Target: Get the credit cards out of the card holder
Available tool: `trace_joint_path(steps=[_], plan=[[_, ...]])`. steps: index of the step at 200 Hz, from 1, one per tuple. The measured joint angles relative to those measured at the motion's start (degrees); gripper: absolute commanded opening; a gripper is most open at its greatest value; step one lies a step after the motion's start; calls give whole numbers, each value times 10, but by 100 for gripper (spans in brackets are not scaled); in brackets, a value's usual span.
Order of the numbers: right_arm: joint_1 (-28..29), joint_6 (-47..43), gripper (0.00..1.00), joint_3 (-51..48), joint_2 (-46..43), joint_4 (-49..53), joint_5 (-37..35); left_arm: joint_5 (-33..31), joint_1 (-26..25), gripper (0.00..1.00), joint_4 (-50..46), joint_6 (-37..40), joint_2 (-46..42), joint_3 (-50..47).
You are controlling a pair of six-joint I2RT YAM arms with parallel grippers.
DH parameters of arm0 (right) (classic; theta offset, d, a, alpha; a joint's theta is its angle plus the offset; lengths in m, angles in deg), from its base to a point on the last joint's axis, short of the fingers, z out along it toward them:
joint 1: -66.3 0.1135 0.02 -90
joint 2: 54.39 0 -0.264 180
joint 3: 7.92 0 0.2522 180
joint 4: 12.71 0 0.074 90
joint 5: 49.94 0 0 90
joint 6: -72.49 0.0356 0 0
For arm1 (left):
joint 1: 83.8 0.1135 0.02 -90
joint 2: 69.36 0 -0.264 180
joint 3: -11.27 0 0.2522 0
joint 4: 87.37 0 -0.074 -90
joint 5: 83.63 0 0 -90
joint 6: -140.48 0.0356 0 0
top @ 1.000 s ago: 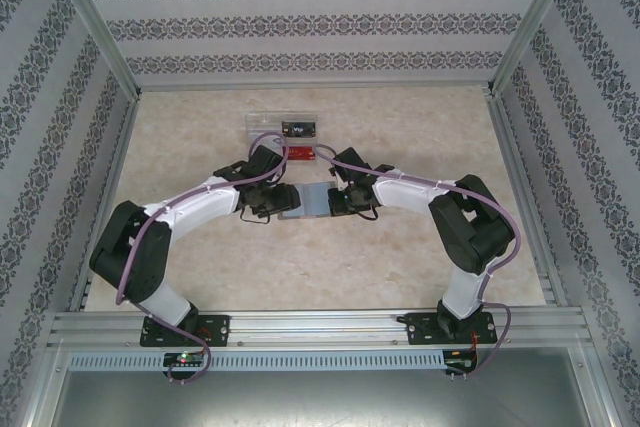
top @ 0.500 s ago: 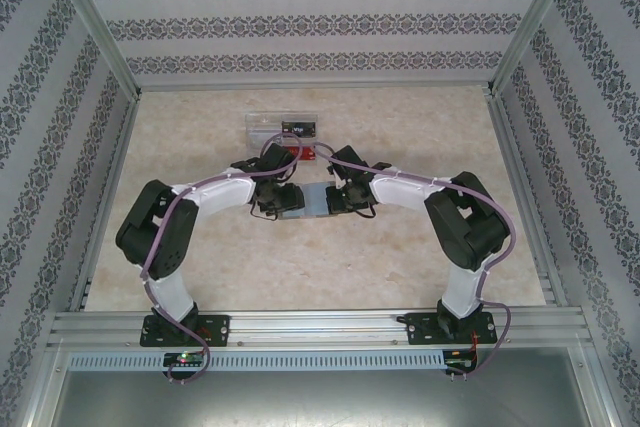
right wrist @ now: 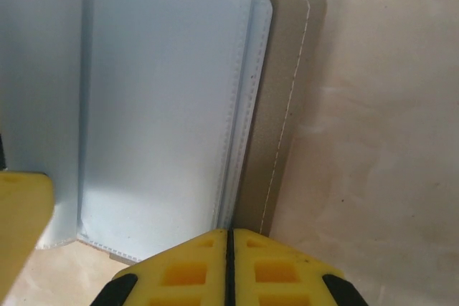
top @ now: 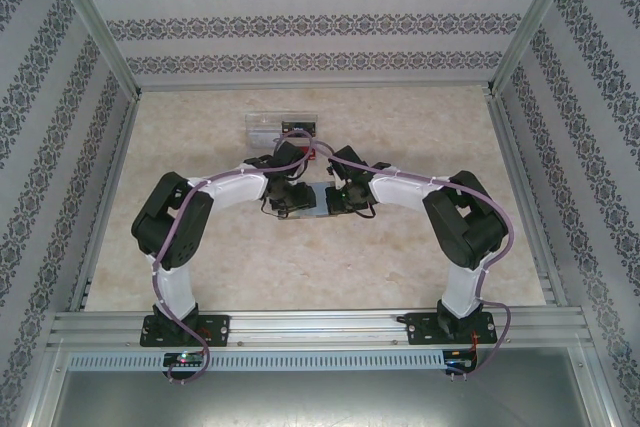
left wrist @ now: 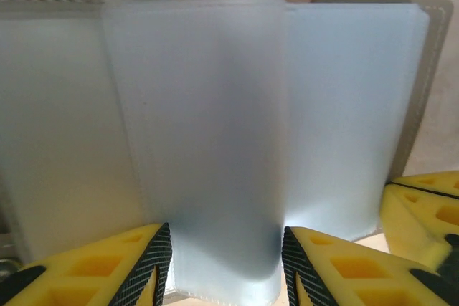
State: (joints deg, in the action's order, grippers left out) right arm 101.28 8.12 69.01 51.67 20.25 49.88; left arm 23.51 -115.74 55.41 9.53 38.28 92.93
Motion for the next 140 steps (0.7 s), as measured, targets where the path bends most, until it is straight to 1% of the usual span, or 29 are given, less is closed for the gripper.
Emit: trace_joint_path(steps=[25,49,71,86,97,104,121,131,140], plan=[[0,0,0,1,1,0,2,7,0,45,0,0,4,6],[0,0,0,2,1,0,1,0,0,47,-1,0,0,7],[-4,0,11,2,-6,0,-3,-32,0,53,-15,6,-31,7],[-8,0,24,1,-25,0,-15,-67,0,62,-27,14,-76,8],[-14,-3,27,-1,-50,-1,-30,-99,1,72,-32,19,-118,10],[-18,-3,29,-4,-70,-3,-38,-119,2,81,-34,21,-146,10],[-34,-4,36,-15,-126,-14,-62,-171,5,99,-39,30,-212,9],[-46,-9,45,-23,-161,-22,-76,-207,9,100,-40,30,-250,5],[-59,-9,55,-33,-193,-34,-89,-240,15,100,-42,32,-285,0]])
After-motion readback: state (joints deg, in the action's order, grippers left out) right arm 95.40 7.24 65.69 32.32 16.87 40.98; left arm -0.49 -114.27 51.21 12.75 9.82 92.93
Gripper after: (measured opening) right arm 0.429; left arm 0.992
